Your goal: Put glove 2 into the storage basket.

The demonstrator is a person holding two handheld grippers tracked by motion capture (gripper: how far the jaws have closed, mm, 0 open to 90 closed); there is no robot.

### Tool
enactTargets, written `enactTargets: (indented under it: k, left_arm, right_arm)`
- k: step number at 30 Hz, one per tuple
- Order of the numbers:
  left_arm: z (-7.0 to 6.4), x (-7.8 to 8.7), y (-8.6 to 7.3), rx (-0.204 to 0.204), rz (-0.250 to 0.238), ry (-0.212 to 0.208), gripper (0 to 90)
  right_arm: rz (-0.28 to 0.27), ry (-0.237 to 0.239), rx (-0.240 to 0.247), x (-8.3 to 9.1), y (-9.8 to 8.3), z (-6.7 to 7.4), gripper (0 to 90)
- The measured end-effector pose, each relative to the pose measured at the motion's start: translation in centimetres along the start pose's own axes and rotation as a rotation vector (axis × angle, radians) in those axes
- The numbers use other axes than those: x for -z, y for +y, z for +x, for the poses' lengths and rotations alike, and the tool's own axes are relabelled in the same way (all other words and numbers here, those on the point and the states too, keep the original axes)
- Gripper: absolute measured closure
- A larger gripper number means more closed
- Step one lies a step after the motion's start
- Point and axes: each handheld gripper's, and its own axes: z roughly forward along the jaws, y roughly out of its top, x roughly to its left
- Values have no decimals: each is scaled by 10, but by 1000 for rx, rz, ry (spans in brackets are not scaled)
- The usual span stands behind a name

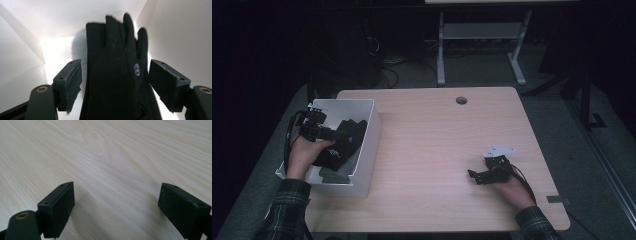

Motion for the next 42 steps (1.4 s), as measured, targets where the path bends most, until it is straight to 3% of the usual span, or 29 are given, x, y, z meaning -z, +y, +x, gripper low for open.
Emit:
enactTargets:
  k: [10,19,34,42]
  left_arm:
    - [-13,10,13,-50,-40,-48,246]
    - [-35,16,25,-106,-78,-89,225]
    - [-79,26,40,-188,-130,-178,213]
    - [-110,27,45,-234,-148,-229,211]
  right_arm:
    - [0,0,1,0,0,0,135]
    - [-1,-1,1,0,0,0,135]
    - [0,-2,4,0,0,0,135]
    - [-1,-2,1,0,0,0,135]
